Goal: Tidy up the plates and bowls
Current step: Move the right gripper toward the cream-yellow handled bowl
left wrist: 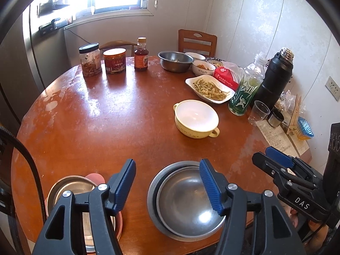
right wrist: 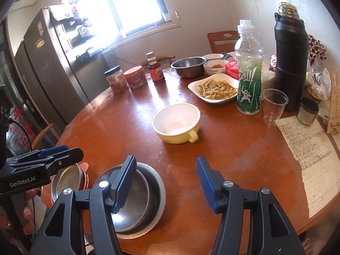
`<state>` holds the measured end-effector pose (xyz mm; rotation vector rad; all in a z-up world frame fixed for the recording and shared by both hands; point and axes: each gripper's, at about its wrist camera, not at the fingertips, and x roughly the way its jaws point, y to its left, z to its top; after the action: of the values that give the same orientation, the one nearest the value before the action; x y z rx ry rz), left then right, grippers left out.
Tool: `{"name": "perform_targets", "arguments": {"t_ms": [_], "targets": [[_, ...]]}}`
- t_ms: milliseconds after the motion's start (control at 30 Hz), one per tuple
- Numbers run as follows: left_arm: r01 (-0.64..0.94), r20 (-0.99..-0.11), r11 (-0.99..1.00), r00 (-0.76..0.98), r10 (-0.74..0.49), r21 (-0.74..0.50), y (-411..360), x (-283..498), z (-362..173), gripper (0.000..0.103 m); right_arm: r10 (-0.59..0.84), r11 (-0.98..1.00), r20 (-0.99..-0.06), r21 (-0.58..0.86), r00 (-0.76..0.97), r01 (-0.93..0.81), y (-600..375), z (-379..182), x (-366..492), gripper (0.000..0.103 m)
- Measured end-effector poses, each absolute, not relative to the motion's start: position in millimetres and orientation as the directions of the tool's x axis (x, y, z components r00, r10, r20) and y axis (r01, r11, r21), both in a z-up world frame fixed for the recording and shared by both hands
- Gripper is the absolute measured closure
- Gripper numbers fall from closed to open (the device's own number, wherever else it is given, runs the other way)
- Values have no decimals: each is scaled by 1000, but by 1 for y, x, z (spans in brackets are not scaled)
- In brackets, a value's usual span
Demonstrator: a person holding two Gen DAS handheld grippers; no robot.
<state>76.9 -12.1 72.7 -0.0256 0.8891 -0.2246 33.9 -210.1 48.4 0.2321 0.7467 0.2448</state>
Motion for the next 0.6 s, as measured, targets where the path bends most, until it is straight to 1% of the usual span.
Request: {"name": "perform_targets", "arguments": {"t_ms": [333,600], "targets": [[192,-765,977,614,-196,-97,-20,94,79,40,288,949,-627,286,724,-130,-219,55,47,42],[191,-771,974,598,-217,-126,-28,125,72,39,281,950,-622,287,731,-121,-227,55,70,42]]}}
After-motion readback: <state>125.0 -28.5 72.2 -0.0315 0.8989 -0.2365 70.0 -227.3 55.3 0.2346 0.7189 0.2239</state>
